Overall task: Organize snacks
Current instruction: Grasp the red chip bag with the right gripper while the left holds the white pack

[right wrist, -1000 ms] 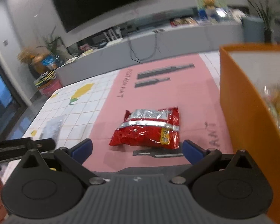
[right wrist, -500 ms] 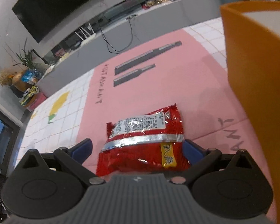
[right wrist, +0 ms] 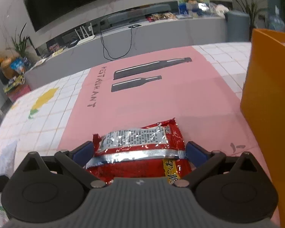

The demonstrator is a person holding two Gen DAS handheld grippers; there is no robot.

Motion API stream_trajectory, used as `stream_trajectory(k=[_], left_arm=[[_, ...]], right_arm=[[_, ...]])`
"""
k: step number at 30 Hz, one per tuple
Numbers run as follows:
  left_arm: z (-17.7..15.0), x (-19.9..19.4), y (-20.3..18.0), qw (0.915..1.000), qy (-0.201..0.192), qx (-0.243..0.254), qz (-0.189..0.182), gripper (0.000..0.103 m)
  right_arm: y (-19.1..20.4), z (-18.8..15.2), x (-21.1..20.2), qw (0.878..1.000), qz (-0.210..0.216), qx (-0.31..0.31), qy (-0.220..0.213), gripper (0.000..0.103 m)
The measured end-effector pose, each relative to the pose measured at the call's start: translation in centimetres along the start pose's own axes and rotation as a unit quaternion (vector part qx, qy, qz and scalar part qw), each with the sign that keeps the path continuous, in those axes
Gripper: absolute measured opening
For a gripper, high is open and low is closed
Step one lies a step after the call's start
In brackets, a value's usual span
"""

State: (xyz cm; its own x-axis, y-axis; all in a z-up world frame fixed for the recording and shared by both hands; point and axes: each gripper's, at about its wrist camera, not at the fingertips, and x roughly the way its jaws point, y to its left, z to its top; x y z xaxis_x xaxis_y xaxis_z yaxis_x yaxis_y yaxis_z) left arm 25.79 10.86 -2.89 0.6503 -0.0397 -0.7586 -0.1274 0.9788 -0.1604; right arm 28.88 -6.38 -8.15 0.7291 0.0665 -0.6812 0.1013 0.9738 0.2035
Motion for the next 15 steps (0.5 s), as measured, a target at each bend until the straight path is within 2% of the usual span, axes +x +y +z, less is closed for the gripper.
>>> stream_trajectory(k=[8, 15], left_arm=[[0.1, 0.0, 0.4, 0.9998, 0.008, -0.016, -0.005, 0.055], [0.0, 0.5, 0.6, 0.9994, 0.022, -0.027, -0.005, 0.055]], right_arm=[[1.7, -1.9, 0.0, 0.996, 0.013, -0.084, -0.027, 0.100], [1.5, -1.8, 0.5, 0.994, 0.026, -0.104, -0.035, 0.100]])
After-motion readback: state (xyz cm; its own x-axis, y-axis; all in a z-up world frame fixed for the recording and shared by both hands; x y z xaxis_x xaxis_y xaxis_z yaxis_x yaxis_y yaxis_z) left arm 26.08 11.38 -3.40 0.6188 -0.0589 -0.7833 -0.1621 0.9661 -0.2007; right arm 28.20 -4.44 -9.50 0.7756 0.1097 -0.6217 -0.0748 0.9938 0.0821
